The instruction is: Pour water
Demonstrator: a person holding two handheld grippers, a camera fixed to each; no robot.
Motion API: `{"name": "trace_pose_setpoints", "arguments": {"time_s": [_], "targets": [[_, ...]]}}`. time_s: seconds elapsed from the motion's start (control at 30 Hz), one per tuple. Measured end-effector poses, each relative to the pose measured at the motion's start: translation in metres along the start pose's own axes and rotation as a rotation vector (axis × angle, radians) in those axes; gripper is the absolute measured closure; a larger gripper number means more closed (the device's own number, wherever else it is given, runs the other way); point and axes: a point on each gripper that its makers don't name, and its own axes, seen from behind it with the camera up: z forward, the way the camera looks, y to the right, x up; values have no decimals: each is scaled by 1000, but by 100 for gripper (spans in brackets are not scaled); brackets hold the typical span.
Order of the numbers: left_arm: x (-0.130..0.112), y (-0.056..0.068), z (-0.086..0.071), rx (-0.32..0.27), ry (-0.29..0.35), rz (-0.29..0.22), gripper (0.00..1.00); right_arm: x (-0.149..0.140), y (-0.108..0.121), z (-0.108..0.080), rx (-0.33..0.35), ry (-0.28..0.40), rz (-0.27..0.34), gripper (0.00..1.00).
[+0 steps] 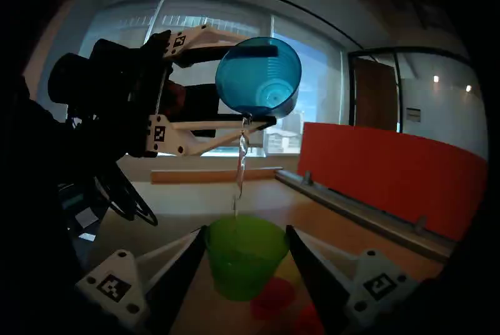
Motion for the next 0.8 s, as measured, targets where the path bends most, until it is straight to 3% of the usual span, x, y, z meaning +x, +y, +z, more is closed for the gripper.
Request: {"name": "trace_pose_setpoints", "arguments": {"time_s": [0.27,0.8], "targets": [[-1,-2,1,9,-5,57,15,0,0,0,3,0,-1,6],[4,-3,-4,27,-4,120,15,0,0,1,1,1,-3,6]]}}
